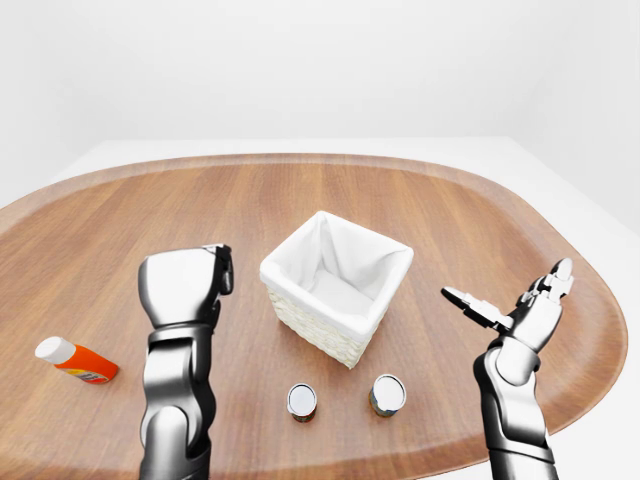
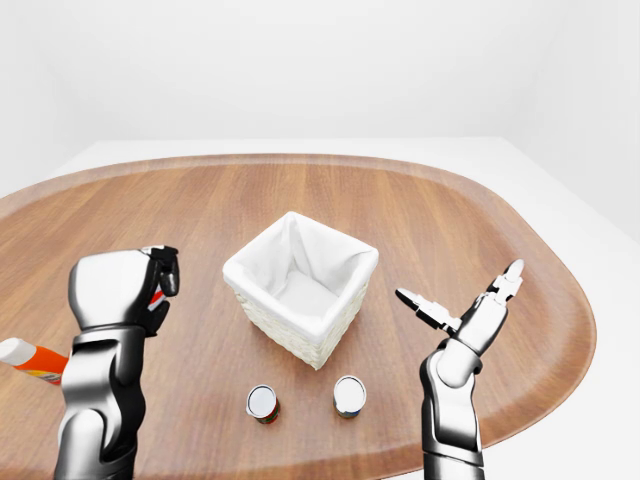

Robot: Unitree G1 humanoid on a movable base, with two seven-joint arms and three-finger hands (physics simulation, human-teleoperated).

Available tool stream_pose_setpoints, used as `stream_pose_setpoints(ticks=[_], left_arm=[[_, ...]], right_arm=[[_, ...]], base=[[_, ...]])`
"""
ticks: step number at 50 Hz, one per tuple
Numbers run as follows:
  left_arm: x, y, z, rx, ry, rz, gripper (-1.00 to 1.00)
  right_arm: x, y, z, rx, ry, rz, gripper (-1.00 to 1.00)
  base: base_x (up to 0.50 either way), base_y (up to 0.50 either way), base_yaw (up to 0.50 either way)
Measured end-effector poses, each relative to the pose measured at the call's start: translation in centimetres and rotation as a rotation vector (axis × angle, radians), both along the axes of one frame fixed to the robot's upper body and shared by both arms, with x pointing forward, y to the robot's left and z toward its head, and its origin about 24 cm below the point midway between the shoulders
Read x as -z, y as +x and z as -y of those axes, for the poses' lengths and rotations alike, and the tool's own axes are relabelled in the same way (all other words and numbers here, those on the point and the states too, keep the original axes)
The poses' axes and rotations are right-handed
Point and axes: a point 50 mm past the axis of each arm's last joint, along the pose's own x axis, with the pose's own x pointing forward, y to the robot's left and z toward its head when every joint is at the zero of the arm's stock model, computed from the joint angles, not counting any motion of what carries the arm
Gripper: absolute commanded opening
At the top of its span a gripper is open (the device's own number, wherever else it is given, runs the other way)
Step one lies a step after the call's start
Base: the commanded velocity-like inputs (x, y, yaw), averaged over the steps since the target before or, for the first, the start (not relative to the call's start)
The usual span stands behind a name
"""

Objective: Pick up the alphabet soup and the cream cheese box, and put them in the basket.

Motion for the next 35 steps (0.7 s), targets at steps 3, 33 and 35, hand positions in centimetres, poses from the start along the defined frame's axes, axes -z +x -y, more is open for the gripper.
stream_pose_setpoints(ticks=[3, 33, 35], left_arm=[[-1.0, 0.2, 0.4, 0.009, 0.013, 0.007, -1.00], [-7.3, 2.5, 5.7, 0.155, 0.031, 0.054, -1.00], [-7.4, 2.7, 6.1, 0.168, 0.029, 0.055, -1.00]], right_arm=[[0.0, 0.0, 0.0, 0.000, 0.000, -0.001, 1.00], [-0.1, -0.1, -0.1, -0.004, -0.009, 0.010, 1.00], [-0.1, -0.1, -0.1, -0.005, -0.012, 0.011, 1.00]], base=[[0.00, 0.00, 0.00], [0.00, 0.00, 0.00], [0.00, 0.00, 0.00]])
